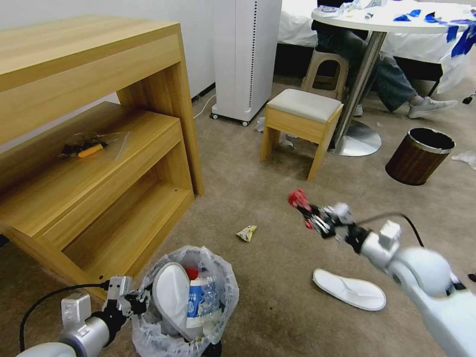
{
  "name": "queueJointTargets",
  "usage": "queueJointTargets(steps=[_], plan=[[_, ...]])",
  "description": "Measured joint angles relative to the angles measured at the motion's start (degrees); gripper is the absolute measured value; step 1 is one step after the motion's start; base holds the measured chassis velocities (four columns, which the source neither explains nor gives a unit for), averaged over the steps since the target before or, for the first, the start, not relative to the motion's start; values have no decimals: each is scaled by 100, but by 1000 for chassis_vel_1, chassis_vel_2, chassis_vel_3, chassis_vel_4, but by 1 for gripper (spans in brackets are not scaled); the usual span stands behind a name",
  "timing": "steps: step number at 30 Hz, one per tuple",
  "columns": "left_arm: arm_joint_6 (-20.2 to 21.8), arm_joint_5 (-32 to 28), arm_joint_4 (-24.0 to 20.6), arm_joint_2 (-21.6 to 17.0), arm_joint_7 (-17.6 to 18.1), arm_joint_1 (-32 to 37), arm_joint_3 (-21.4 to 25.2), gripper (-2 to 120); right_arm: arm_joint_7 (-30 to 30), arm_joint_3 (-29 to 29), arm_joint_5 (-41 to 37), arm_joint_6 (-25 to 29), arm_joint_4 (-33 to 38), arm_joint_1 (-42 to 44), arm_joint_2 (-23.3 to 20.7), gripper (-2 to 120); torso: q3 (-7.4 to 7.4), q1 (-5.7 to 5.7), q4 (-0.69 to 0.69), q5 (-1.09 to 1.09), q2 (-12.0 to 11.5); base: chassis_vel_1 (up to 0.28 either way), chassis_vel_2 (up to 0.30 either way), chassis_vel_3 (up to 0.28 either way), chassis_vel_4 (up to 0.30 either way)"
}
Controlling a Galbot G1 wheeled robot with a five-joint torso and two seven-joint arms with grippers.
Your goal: Pick up the trash bin and place the garbage on the floor into it.
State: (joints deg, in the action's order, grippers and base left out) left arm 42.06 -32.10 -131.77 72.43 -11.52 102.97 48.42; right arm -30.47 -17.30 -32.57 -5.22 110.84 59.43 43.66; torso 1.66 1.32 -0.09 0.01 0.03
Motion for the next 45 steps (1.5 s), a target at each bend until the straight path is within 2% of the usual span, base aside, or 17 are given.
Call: queueJointTargets(steps=[2,5,6,8,9,12,14,17,19,22,26,31,34,35,38,43,45], plan=[[0,-3,-5,1,14,-1,0,0,-10,103,-53,-25,19,-109,-15,11,0,0,0,0,0,0,0,0,0],[1,-95,-48,-13,180,-29,-16,0,-88,1178,-644,-399,183,-1137,-64,11,0,0,-3,-1,0,0,0,0,0],[1,-95,-48,-13,180,-29,-16,0,-88,1178,-644,-399,183,-1137,-64,11,0,0,-3,-1,0,0,0,0,0],[1,-134,-61,-31,253,-46,-17,0,-12,1832,-859,-545,267,-1711,-40,11,0,0,-2,-2,0,0,0,0,0],[1,-134,-61,-31,253,-46,-17,0,-12,1832,-859,-545,267,-1711,-40,11,0,0,-2,-2,0,0,0,0,0],[4,-176,-64,-42,318,-63,-18,0,192,2777,-1130,-888,531,-2328,88,11,-1,0,-3,-1,0,0,0,0,0],[4,-178,-65,-41,322,-66,-18,0,259,2949,-1219,-971,580,-2426,126,11,-1,0,-2,-1,0,0,0,0,0],[8,-179,-75,-34,344,-68,-16,0,705,3729,-1651,-1347,779,-2762,268,11,-1,0,-2,-1,0,0,0,0,0],[8,-179,-81,-34,345,-68,-15,0,761,3830,-1686,-1415,813,-2781,279,11,-1,0,-2,-1,0,0,0,0,0],[8,-190,-106,-57,351,-69,3,0,1221,4343,-1887,-1754,935,-2767,280,11,-1,0,-2,0,0,0,0,0,0],[9,-201,-109,-74,353,-83,12,0,1505,4582,-1851,-2002,911,-2681,265,11,-1,0,-3,0,0,0,0,0,0],[9,-203,-107,-67,353,-101,11,0,1530,4610,-1688,-2200,791,-2646,298,14,-1,0,-3,0,0,0,0,0,0],[9,-203,-88,-69,350,-137,-3,0,1547,4678,-1595,-2214,664,-2664,393,26,-1,0,-3,0,0,0,0,0,0],[9,-203,-88,-69,350,-137,-3,0,1547,4678,-1595,-2214,664,-2664,393,26,-1,0,-3,0,0,0,0,0,0],[9,-223,-87,-89,347,-145,9,0,1582,4739,-1545,-2179,591,-2685,473,41,-1,0,-3,0,0,0,0,0,0],[9,-236,-87,-92,341,-135,27,0,1622,4751,-1533,-2144,556,-2695,510,55,-1,0,-3,0,0,0,0,0,0],[9,-238,-79,-88,336,-141,28,0,1655,4744,-1536,-2120,550,-2695,516,66,-1,0,-3,0,0,0,0,0,0]])
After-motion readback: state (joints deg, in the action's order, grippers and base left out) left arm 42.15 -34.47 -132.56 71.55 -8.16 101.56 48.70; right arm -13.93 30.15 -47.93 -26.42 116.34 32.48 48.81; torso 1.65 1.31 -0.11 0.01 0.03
